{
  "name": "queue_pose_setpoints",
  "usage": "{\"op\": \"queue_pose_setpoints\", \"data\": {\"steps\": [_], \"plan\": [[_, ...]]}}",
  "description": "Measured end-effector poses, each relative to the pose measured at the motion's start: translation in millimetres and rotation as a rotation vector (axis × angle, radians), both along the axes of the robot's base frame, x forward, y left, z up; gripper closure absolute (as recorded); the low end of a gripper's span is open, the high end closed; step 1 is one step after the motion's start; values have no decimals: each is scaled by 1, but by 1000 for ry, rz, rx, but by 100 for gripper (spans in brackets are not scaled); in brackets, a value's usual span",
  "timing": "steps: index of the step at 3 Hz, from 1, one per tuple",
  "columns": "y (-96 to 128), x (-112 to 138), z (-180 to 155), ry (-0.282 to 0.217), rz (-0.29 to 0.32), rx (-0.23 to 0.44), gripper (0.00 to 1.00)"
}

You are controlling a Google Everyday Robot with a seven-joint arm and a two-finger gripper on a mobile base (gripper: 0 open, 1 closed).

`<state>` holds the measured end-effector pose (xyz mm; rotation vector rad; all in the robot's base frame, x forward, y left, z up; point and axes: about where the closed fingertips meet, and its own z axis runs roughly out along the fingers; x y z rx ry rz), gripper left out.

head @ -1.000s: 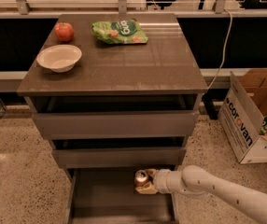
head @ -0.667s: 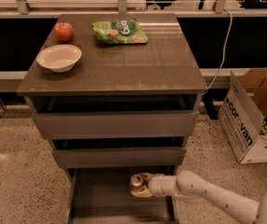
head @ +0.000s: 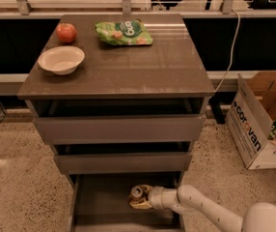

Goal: Place orange can into bottom drawer

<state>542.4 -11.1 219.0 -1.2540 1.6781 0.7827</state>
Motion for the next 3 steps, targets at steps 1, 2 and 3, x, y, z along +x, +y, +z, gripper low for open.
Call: {"op": "queue_pose_setpoints", "data": {"steps": [1,2,3], "plan": [[4,1,-18,17,1,9,100],[9,3,-34,40,1,-2,100],[14,4,-45,55,-1,-15,83]]}}
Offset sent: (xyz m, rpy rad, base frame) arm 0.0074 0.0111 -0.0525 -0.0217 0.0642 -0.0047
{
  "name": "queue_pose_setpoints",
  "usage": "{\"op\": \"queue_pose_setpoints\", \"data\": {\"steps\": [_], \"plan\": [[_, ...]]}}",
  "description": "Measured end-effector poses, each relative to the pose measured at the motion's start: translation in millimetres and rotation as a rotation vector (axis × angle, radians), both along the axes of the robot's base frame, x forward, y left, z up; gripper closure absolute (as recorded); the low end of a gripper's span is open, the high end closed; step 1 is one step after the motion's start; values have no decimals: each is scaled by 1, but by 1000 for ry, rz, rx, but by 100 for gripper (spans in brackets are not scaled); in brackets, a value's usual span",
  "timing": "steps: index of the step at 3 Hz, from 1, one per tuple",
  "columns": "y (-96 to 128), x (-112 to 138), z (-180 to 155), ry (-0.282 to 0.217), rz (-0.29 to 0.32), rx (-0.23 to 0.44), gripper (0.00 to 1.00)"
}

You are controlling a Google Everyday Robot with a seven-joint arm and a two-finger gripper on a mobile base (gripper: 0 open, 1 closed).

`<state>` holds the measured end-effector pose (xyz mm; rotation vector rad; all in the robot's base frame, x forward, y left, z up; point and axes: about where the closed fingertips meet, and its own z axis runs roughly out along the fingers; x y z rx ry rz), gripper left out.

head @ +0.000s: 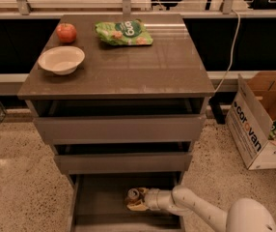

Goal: Place orange can into bottom drawer

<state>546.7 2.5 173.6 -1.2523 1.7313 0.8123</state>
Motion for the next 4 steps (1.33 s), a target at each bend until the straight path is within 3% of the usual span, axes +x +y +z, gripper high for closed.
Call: {"op": "queue_pose_setpoints", "data": {"steps": [3,4], "plan": [[7,-3,-1,5,8,6,12],[9,-4,-2,6,11,7,0]]}}
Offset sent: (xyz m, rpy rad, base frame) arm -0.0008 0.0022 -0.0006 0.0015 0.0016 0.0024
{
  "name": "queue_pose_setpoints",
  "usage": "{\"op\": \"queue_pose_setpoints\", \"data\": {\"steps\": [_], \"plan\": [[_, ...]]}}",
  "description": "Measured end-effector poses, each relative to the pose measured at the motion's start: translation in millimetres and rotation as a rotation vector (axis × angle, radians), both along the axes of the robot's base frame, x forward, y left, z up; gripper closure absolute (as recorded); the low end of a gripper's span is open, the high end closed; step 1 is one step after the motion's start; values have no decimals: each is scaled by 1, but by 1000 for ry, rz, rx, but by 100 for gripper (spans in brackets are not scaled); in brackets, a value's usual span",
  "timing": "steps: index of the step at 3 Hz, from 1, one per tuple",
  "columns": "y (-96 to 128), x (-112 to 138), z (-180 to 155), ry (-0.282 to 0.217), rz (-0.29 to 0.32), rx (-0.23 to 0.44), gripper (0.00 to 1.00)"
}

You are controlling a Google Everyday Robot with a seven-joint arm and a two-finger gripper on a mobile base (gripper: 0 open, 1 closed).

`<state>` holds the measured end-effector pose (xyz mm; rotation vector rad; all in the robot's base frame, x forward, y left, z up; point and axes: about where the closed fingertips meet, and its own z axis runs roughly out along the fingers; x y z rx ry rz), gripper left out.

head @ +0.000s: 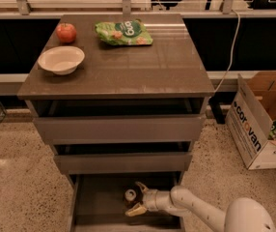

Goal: Place orange can into bottom drawer

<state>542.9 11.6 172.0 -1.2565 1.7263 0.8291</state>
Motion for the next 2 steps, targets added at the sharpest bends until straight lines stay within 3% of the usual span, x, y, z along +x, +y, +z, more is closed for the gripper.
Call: {"op": "queue_pose_setpoints", "data": {"steps": [1,2], "plan": [[-9,-7,13,-18,-7,-28,0],[-72,-8,60,-124,-116,-132,0]]}}
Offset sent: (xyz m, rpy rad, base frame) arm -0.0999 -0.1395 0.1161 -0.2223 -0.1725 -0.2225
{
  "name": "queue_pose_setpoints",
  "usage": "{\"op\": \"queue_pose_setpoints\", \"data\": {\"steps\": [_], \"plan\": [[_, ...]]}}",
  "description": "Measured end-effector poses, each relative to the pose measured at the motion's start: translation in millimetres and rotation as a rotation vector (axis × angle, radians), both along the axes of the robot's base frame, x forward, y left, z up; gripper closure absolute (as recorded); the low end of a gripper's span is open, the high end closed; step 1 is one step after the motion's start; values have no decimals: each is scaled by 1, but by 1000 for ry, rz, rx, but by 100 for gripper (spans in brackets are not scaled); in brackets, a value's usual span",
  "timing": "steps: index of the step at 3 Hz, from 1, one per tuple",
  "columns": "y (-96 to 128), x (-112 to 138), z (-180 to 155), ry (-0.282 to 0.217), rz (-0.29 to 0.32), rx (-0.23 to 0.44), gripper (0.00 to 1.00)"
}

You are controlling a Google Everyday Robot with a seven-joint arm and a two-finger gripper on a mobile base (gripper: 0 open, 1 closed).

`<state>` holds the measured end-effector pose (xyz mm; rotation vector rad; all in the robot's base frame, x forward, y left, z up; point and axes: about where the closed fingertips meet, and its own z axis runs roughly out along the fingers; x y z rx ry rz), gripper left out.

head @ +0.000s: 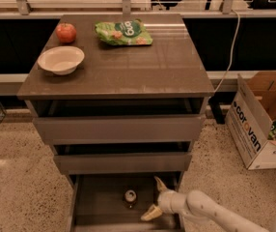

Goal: Place orange can into bottom drawer

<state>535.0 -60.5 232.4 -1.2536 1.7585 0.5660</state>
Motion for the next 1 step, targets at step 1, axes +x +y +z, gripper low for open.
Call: {"op": "queue_pose_setpoints", "data": {"steps": [1], "plan": [[-17,-33,3,18,-42,-2,0]]}}
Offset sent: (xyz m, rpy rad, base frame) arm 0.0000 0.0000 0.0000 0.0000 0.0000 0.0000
